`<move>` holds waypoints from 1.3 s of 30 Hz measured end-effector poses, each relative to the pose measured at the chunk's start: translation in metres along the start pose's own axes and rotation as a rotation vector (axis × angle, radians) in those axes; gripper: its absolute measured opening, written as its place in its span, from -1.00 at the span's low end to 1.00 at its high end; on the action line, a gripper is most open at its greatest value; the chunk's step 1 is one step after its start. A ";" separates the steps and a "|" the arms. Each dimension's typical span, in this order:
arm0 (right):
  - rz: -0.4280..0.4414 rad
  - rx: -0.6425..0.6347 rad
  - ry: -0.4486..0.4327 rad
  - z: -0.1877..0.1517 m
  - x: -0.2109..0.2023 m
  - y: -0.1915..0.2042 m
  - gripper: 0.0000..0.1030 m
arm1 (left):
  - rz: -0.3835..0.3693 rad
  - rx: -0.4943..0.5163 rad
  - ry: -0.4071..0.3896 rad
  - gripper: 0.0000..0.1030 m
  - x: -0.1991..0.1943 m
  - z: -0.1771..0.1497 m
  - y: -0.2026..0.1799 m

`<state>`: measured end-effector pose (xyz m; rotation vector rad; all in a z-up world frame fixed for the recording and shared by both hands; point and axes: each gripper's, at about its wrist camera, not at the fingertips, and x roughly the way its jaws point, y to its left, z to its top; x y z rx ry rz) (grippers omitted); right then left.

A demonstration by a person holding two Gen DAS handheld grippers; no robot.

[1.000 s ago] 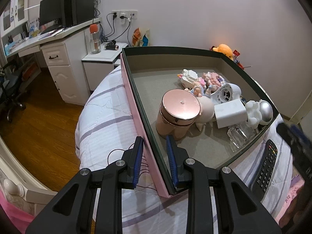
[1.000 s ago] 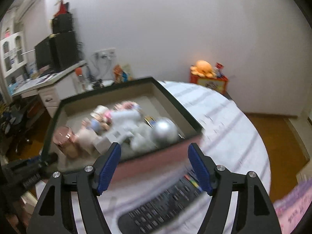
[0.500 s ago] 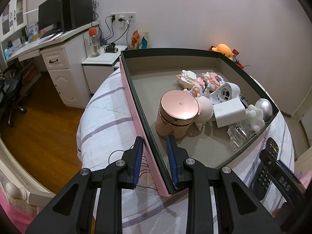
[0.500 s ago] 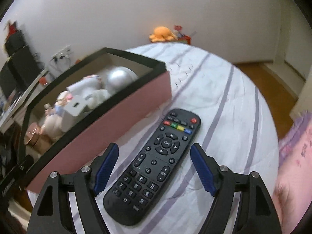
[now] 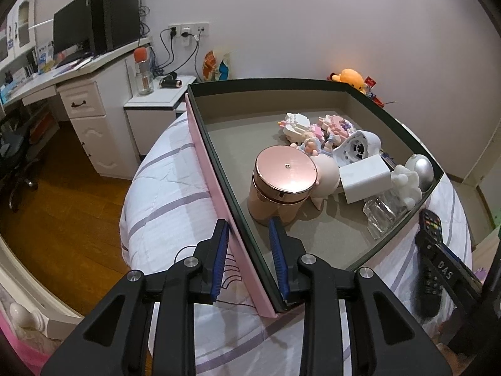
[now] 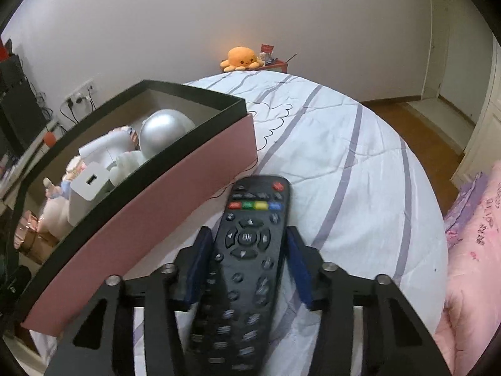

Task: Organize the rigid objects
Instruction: 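Grasp the black TV remote on the bed with the right gripper, then lower the black remote into the box and open the right gripper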

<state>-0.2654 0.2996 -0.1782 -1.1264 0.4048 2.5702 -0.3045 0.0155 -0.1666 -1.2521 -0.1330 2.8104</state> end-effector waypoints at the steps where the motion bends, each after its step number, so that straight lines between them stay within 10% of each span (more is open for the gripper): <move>1: 0.017 0.005 -0.009 0.000 -0.002 -0.003 -0.14 | -0.003 0.000 0.000 -0.45 0.000 0.000 0.000; 20: 0.145 -0.184 -0.259 0.059 -0.060 0.052 -0.14 | 0.003 -0.011 -0.004 -0.46 0.001 -0.001 0.000; 34: 0.347 -0.457 -0.138 0.057 -0.016 0.140 0.05 | 0.003 -0.030 0.015 -0.40 0.008 0.001 0.005; 36: 0.347 -0.460 -0.135 0.056 -0.017 0.139 0.48 | 0.013 -0.039 0.015 -0.29 0.008 0.002 0.006; 39: 0.364 -0.458 -0.188 0.055 -0.039 0.130 0.53 | -0.007 -0.082 0.005 0.21 0.002 0.003 0.012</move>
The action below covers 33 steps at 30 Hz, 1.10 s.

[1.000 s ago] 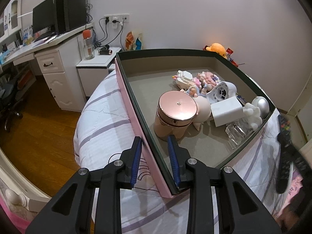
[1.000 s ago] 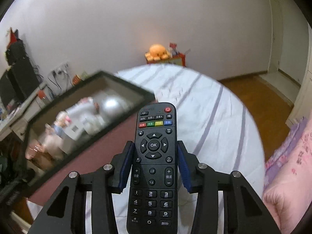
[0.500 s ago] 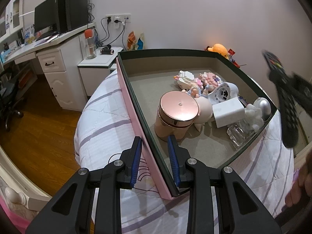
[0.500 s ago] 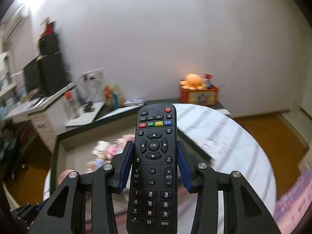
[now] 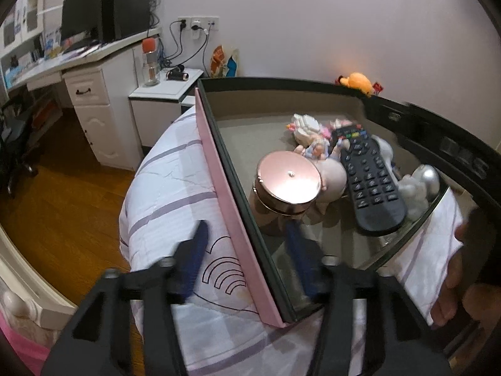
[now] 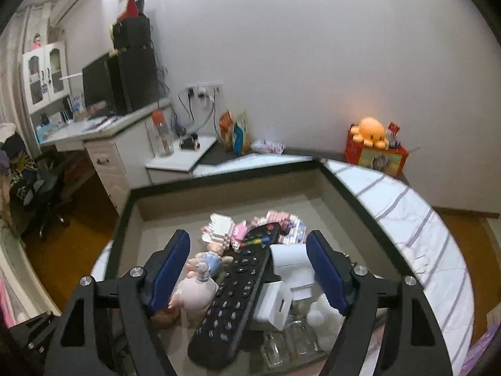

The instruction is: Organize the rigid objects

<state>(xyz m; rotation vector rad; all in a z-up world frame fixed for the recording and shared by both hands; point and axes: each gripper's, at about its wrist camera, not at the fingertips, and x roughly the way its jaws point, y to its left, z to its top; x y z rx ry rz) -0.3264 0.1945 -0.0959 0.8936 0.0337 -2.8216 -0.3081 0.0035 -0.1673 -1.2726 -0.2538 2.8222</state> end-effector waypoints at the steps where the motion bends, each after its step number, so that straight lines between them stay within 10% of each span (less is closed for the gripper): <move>1: -0.003 0.001 -0.011 0.001 -0.005 0.001 0.54 | -0.006 -0.014 -0.019 0.28 -0.007 0.000 0.001; 10: -0.074 -0.023 -0.163 -0.002 -0.122 0.009 0.65 | -0.017 0.020 -0.283 0.99 -0.121 -0.003 -0.009; 15: -0.081 -0.049 -0.277 -0.015 -0.205 0.026 1.00 | -0.003 0.088 -0.422 1.00 -0.198 -0.022 -0.023; 33: -0.176 -0.060 -0.511 -0.070 -0.382 0.077 1.00 | -0.049 0.140 -0.633 1.00 -0.350 -0.101 -0.011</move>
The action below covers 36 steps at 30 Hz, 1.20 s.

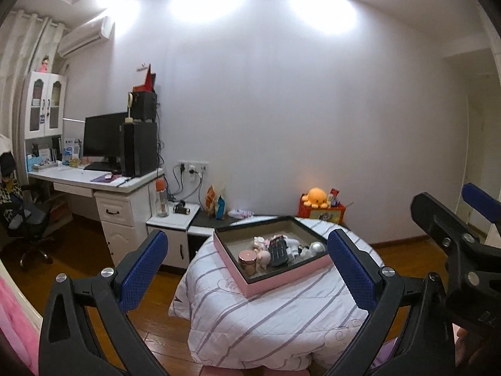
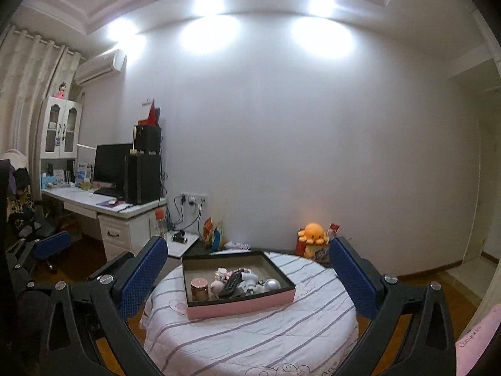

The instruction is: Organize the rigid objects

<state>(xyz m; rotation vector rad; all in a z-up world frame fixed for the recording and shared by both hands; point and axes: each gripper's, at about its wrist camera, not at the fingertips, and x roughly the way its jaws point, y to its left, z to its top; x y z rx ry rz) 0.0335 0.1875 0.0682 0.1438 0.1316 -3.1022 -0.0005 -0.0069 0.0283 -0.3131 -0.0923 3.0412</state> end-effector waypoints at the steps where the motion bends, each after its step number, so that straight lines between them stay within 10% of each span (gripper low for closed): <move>1: -0.005 -0.001 -0.016 0.002 -0.008 0.002 1.00 | 0.000 -0.001 -0.015 1.00 -0.007 0.001 0.001; 14: -0.154 0.000 -0.173 0.017 -0.074 -0.002 1.00 | -0.130 0.030 -0.167 1.00 -0.055 0.013 -0.012; 36: -0.125 0.030 -0.159 0.006 -0.075 -0.011 1.00 | -0.076 0.069 -0.188 1.00 -0.061 0.010 -0.019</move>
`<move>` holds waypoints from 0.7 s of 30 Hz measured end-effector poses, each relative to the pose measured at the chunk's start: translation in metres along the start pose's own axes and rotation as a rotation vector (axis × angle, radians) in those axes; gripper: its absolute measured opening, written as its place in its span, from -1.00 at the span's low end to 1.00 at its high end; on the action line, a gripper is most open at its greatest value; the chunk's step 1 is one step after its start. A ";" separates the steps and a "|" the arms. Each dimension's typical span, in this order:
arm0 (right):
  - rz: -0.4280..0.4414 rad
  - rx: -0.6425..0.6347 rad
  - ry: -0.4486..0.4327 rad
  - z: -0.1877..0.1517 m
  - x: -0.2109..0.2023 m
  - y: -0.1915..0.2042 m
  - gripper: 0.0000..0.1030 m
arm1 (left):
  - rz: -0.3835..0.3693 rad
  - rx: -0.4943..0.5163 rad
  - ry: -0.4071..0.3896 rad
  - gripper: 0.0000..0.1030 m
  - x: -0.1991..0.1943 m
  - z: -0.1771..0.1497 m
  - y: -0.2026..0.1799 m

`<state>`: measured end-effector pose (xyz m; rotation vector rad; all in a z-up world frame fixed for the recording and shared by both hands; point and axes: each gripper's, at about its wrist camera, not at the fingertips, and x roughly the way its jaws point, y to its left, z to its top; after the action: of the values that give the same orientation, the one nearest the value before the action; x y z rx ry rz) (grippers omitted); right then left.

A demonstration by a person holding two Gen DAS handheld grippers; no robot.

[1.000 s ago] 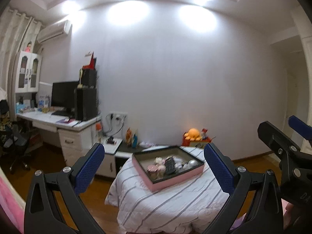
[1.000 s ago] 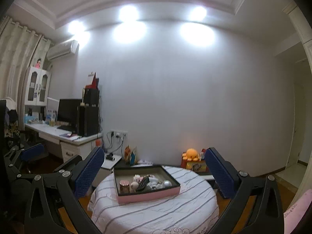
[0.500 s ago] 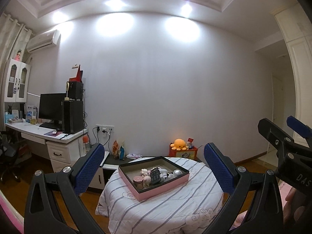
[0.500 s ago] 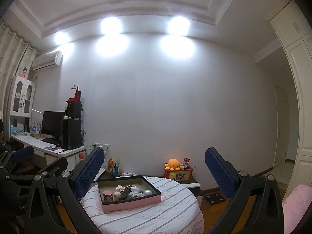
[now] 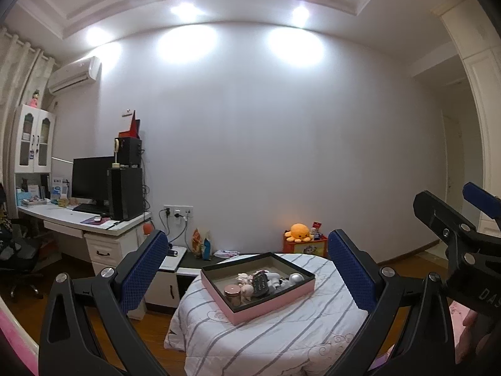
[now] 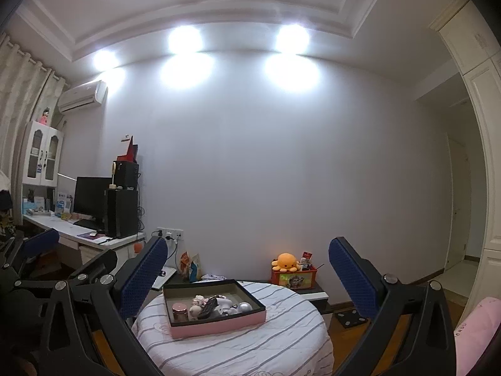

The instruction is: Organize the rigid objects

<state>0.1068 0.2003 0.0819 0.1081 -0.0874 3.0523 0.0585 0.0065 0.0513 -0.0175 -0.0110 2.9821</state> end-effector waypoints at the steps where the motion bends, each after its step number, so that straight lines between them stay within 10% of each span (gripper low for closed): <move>1: 0.002 -0.001 0.001 0.000 0.000 0.001 1.00 | 0.007 0.000 0.001 1.00 0.000 0.000 0.000; 21: 0.026 -0.008 0.035 -0.005 0.002 0.008 1.00 | -0.009 0.007 0.032 1.00 0.004 -0.007 -0.001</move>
<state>0.1033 0.1930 0.0768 0.0528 -0.0994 3.0777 0.0544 0.0080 0.0440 -0.0645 0.0032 2.9723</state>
